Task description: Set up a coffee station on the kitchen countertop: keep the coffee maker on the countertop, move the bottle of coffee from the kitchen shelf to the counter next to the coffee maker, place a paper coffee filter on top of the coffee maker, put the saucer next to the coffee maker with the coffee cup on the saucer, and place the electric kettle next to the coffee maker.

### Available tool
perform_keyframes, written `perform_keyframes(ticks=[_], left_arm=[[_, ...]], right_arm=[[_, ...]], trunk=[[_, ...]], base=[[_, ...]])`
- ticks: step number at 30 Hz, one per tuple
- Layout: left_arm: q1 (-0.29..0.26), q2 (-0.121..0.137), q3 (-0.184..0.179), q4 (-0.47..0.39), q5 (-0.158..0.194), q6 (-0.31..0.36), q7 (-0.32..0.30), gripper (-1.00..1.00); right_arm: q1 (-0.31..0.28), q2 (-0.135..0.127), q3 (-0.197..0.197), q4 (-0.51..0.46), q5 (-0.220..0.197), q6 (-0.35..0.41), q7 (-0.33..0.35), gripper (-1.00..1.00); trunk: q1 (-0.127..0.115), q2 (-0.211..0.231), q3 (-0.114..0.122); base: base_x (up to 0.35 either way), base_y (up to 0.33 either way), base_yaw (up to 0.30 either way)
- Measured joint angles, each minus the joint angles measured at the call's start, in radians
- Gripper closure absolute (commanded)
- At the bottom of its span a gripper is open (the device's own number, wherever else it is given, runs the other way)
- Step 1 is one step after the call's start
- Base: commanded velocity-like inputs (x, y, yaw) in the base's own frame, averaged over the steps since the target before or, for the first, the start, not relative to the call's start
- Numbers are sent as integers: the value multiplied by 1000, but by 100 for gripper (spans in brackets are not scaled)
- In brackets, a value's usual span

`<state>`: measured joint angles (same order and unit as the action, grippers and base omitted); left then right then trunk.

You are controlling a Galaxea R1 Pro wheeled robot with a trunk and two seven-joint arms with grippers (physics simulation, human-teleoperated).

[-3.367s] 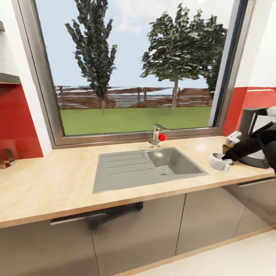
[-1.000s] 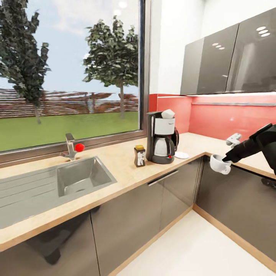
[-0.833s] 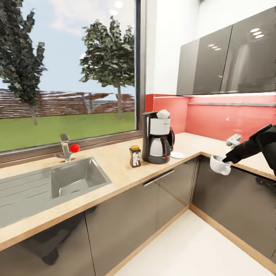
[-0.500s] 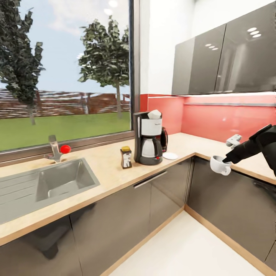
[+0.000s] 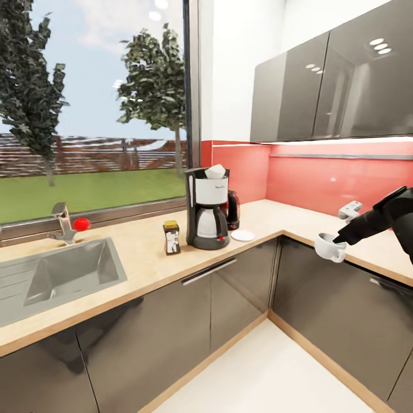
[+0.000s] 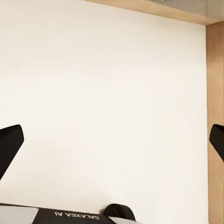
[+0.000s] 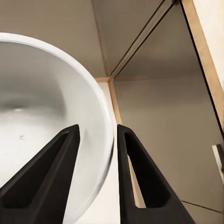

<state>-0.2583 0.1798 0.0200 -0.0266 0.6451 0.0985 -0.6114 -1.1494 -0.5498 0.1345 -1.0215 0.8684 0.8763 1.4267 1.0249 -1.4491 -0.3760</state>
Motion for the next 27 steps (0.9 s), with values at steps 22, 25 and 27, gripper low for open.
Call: perform_keyframes(ticks=[22,25,27], left_arm=[[127,15,7,1,6,-31,2,-100],[127,15,7,0,6,-33,2,-100],[127,15,7,0,6,-34,2,-100]], right_arm=[[0,1,0,0,-1,0,0,100],[0,1,0,0,-1,0,0,100],[0,1,0,1,-1,0,1,100]], trunk=[[0,0,0],[0,0,0],[0,0,0]], base=[[42,-83,27],[158,-291,0],[157,-298,0]])
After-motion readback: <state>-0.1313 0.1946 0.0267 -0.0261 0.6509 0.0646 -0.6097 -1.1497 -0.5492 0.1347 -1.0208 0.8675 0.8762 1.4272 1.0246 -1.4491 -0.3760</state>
